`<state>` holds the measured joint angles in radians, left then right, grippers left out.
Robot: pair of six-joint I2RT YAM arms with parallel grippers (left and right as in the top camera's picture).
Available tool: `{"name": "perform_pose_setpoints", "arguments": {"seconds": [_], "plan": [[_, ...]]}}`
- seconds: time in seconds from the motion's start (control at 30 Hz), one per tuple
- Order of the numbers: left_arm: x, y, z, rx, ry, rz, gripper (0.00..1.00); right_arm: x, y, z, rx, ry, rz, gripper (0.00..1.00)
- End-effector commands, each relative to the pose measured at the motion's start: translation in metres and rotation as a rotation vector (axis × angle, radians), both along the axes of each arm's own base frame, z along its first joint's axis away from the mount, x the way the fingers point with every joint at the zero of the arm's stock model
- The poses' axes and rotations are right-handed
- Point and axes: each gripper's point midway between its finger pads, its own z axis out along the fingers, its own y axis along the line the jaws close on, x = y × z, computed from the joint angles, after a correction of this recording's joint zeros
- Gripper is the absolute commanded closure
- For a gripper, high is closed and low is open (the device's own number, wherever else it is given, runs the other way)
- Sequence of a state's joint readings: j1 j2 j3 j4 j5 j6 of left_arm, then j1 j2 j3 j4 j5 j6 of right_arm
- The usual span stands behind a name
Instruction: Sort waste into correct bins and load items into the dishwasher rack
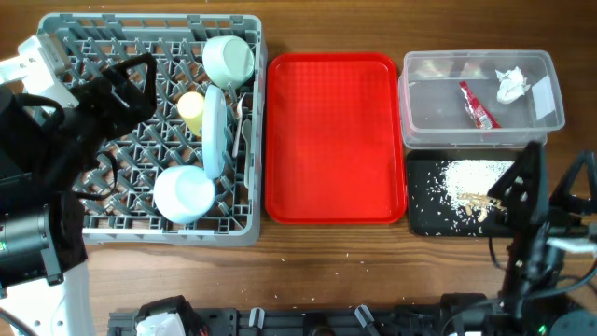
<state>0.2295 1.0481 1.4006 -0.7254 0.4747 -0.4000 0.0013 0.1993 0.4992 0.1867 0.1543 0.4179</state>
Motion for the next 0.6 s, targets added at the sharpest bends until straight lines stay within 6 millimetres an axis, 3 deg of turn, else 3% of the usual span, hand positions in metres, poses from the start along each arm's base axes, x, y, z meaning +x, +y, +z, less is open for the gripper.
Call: {"name": "perform_pose_setpoints", "arguments": {"seconds": [0.0, 0.17, 0.33, 0.43, 0.57], "plan": [[0.000, 0.003, 0.001, 0.000, -0.002, 0.014, 0.00, -0.004, 0.029, -0.028, -0.213, -0.031, 0.061, 0.00], [0.000, 0.003, 0.001, 0.000, -0.002, 0.014, 0.00, 0.017, 0.069, -0.102, -0.517, 0.070, 0.176, 0.00], [0.000, 0.003, 0.001, 0.000, -0.002, 0.014, 0.00, 0.046, 0.066, -0.194, -0.505, 0.298, 0.205, 0.00], [0.000, 0.003, 0.001, 0.000, -0.002, 0.014, 0.00, 0.052, 0.056, -0.234, -0.481, 0.475, 0.185, 0.00], [0.000, 0.003, 0.001, 0.000, -0.002, 0.014, 0.00, 0.052, 0.054, -0.234, -0.556, 0.476, 0.153, 0.00]]}}
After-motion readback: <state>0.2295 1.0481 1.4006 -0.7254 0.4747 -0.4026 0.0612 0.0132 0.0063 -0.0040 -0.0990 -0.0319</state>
